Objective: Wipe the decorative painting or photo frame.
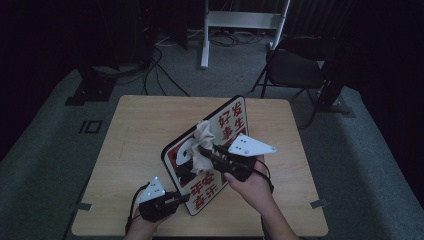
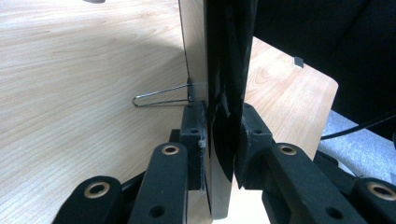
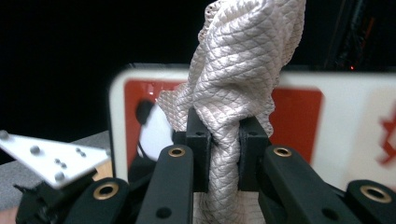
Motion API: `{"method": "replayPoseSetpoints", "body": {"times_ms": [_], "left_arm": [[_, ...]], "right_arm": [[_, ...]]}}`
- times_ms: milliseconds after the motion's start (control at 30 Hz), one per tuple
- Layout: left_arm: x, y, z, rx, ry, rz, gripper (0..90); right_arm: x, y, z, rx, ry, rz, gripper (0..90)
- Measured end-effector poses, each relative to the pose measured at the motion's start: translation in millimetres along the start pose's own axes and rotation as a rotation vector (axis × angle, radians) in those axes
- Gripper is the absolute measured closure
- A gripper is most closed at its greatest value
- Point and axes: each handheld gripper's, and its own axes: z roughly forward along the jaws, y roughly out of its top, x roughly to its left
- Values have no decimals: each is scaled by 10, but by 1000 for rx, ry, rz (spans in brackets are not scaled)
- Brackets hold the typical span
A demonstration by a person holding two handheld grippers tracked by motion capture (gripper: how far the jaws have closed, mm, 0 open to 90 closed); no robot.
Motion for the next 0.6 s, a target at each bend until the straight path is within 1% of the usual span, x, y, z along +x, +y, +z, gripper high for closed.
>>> {"method": "replayPoseSetpoints", "body": {"times_ms": [33, 133, 233, 300, 333, 367, 400, 600], "left_arm": [[7, 0, -1, 2, -2, 0, 769], [5, -1, 1, 1, -2, 4, 769], [0, 0, 0, 4, 2, 15, 770], [-3, 2, 2, 4, 5, 15, 771], [-4, 5, 2, 6, 12, 19, 771], [-4, 5, 2, 6, 12, 19, 771], [1, 4, 1, 7, 13, 17, 772], [-2, 4, 3, 8, 15, 15, 772]], "right_arm": [[28, 68, 55, -9, 11, -5, 789], [55, 154, 134, -21, 17, -19, 789], [52, 189, 229, -1, -12, -46, 789], [41, 181, 257, 7, -14, -45, 789], [25, 138, 305, 26, -21, -46, 789], [25, 138, 305, 26, -21, -46, 789], [5, 80, 324, 36, -19, -36, 789], [-17, -86, 306, 58, -28, -24, 789]]}}
